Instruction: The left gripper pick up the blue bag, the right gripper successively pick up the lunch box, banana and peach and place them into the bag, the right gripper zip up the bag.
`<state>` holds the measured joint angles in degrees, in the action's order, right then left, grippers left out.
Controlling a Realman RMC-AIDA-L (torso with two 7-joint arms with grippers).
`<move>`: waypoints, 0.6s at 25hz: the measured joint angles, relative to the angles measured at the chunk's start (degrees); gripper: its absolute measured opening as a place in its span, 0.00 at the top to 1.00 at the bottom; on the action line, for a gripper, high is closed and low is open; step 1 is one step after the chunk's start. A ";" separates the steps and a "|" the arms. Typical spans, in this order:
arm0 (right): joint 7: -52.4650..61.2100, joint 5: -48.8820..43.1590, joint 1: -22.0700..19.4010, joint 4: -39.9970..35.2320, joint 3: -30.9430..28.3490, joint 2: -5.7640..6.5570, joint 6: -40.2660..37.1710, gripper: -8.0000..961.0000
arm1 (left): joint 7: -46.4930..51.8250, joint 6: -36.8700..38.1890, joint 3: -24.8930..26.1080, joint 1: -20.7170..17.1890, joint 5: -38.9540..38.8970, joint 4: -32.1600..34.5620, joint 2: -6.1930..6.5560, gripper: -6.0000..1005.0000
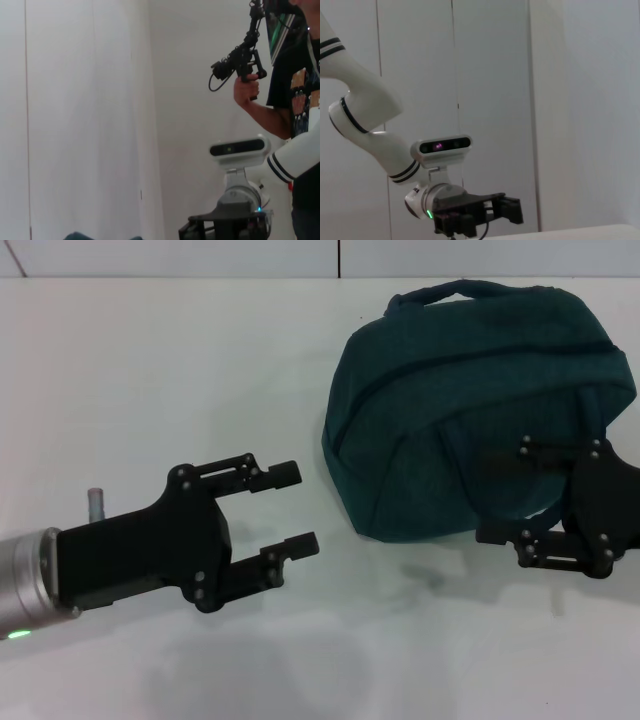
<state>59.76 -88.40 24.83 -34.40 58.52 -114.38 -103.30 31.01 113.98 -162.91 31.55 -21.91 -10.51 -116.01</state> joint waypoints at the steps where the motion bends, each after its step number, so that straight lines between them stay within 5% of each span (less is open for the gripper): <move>1: 0.00 0.03 0.00 0.04 -0.11 -0.03 0.09 0.34 | -0.12 0.41 0.01 0.00 0.00 -0.02 0.00 0.42; 15: -0.02 0.28 -0.36 0.38 -2.08 -0.79 0.66 0.34 | -1.35 1.59 0.05 -0.22 -0.15 -0.21 0.42 0.42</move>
<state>59.74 -88.12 24.48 -34.02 56.44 -115.17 -102.64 29.66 115.57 -162.85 31.33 -22.06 -10.73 -115.59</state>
